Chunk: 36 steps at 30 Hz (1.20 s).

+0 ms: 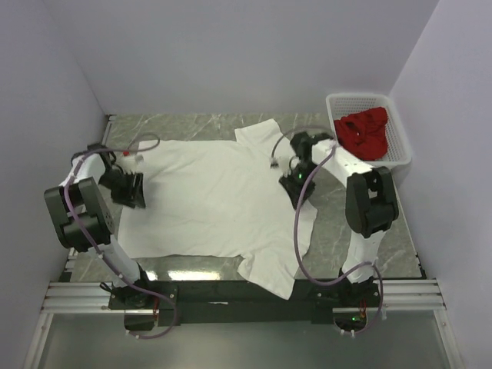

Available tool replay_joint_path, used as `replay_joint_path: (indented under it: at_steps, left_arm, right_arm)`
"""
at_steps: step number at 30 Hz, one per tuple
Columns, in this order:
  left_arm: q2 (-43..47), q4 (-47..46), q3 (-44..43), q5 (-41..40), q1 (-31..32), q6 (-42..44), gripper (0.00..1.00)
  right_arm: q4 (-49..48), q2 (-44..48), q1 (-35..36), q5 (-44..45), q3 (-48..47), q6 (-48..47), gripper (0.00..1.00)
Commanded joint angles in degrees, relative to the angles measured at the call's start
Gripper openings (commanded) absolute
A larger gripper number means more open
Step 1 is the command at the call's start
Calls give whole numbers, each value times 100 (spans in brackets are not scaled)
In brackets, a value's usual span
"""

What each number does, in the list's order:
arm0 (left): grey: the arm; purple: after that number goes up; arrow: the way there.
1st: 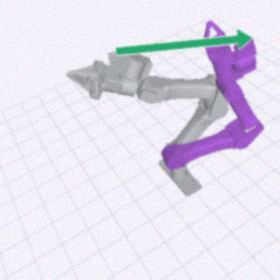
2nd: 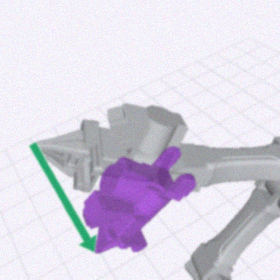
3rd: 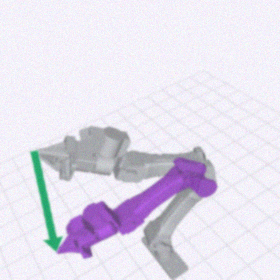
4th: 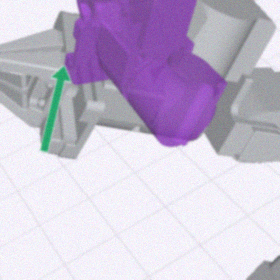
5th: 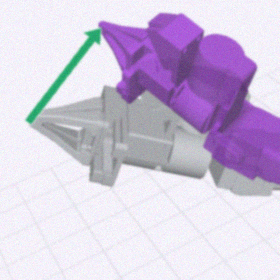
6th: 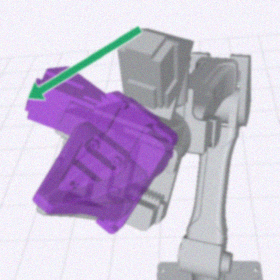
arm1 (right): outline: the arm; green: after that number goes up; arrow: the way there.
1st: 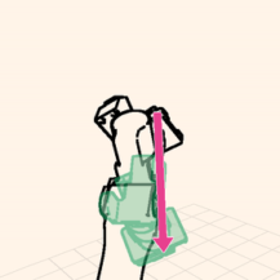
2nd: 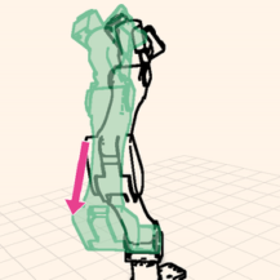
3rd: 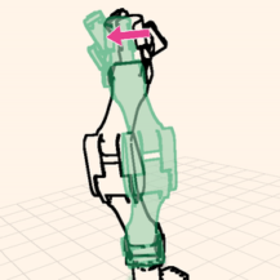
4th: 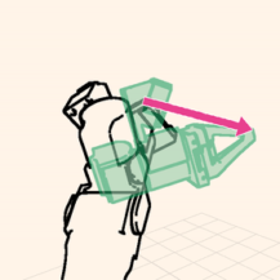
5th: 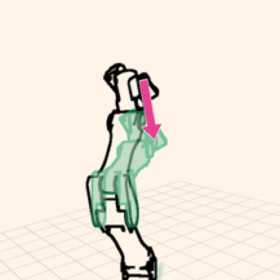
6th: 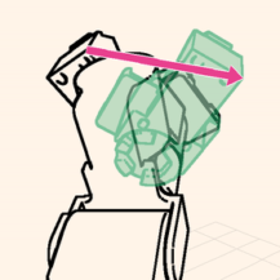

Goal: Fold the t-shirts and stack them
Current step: Flatten the tshirt out, then fold the tshirt

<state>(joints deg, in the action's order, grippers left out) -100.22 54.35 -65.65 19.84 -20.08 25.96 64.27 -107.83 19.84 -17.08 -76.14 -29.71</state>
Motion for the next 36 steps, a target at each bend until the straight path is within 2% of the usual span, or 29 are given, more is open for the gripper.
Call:
replay_joint_path:
  at_steps: [1,3,6,8,10,14,20,25,29,36]
  left_arm:
    - [40,260,-1404,1029,-32,86,54]
    - [-180,33,-2263,1381,-32,-221,59]
    - [-716,-466,-3187,1619,-32,-696,66]
    - [-1156,-775,-3576,1672,-23,-1072,78]
    - [-1576,-1239,-4042,1716,-32,-1285,80]
    - [-2123,-1883,-4597,1769,-14,-1838,80]
    - [-2616,-2060,-4993,1630,82,-1866,79]
    - [-2967,-1832,-5195,1427,100,-1726,81]
    - [-3143,-1708,-5283,1313,109,-1602,82]
    - [-3337,-1708,-5397,1225,144,-1646,82]
  right_arm:
    - [174,132,-506,-1077,-1734,201,37]
    - [-168,-79,-779,-1244,-2786,483,40]
    - [-739,-868,-990,-1114,-4087,975,43]
    - [-1291,-1221,-1078,-999,-4618,1397,50]
    - [-1731,-1668,-1175,-885,-5129,1721,55]
    - [-3486,-2145,-1280,-674,-5122,2223,59]
    - [-4492,-3085,-1289,-771,-5710,2514,62]
    - [-4836,-3499,-1280,-700,-5842,2436,67]
    - [-5029,-3604,-1263,-770,-5719,2304,67]
    - [-5118,-3789,-1149,-946,-6053,2286,67]
